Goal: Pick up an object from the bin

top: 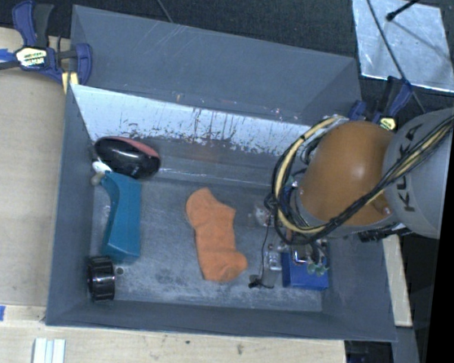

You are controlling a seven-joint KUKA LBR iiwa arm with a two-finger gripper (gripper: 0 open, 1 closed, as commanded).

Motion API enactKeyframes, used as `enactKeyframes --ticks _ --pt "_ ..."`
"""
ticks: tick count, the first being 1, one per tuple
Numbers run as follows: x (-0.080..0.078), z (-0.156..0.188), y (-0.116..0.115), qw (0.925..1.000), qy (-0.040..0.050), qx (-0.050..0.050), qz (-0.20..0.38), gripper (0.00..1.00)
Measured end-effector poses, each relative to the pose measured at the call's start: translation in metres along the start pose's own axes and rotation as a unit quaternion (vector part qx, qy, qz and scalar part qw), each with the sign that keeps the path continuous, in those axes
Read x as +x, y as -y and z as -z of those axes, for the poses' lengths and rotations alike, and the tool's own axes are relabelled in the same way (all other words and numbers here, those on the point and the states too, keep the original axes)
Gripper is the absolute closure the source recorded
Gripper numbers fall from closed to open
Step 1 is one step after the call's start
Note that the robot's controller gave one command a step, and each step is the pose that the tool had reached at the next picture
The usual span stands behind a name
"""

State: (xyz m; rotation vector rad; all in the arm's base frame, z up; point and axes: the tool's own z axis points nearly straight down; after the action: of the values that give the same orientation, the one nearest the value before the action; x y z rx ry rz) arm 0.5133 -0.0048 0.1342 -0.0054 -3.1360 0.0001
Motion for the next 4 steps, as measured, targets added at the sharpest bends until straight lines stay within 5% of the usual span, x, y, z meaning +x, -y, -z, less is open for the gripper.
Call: enactKeyframes --ticks 1,3,4 --pt "-0.002 0.004 0.000 1.0000 0.0039 0.000 0.000 0.00" --pt "-0.047 -0.065 -0.034 1.0000 0.0044 0.000 0.004 0.00" --pt "-0.021 -0.062 -0.052 0.9968 0.0054 -0.001 -0.080 1.00"
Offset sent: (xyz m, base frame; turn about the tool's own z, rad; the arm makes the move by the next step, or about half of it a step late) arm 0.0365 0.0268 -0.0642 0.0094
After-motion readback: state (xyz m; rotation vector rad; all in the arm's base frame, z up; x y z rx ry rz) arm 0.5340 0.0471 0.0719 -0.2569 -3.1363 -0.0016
